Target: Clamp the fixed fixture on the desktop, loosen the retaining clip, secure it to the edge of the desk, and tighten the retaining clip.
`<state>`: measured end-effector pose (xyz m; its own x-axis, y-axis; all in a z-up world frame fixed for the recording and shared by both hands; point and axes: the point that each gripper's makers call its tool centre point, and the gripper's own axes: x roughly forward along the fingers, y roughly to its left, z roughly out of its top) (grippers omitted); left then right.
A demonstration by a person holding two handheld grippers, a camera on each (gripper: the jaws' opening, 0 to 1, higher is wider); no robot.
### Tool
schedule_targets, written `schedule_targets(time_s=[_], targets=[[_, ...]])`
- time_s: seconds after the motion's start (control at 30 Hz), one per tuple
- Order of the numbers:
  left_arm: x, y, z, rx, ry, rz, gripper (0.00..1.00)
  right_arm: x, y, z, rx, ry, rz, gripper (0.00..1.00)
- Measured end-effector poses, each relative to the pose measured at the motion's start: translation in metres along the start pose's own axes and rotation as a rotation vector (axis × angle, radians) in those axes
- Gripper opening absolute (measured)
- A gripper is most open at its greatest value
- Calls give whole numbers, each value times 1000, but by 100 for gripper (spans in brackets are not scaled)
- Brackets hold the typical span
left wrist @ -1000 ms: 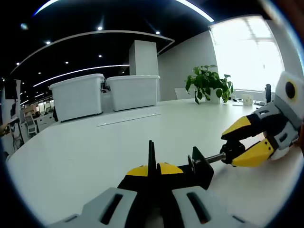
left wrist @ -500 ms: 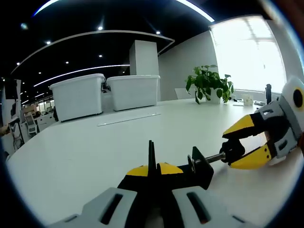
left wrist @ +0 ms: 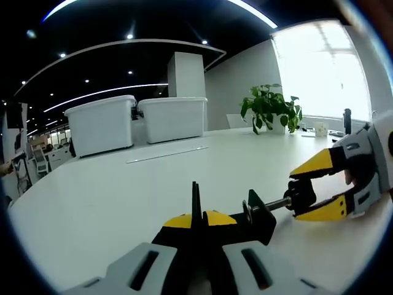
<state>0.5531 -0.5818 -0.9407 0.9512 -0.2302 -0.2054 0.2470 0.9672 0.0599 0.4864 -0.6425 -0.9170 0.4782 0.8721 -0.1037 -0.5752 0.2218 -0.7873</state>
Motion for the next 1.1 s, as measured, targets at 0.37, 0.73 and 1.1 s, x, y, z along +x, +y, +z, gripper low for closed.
schedule_targets(time_s=[0.37,0.73,1.1], targets=[[1,0,0,3,-1,-2,5,1,0,0,-71,5,-5,23],[1,0,1,9,-3,-4,5,-8,-25,5,759,-108,62,32],[0,-4,1,16,-6,-18,5,-12,-22,-12,1153,-81,113,23]])
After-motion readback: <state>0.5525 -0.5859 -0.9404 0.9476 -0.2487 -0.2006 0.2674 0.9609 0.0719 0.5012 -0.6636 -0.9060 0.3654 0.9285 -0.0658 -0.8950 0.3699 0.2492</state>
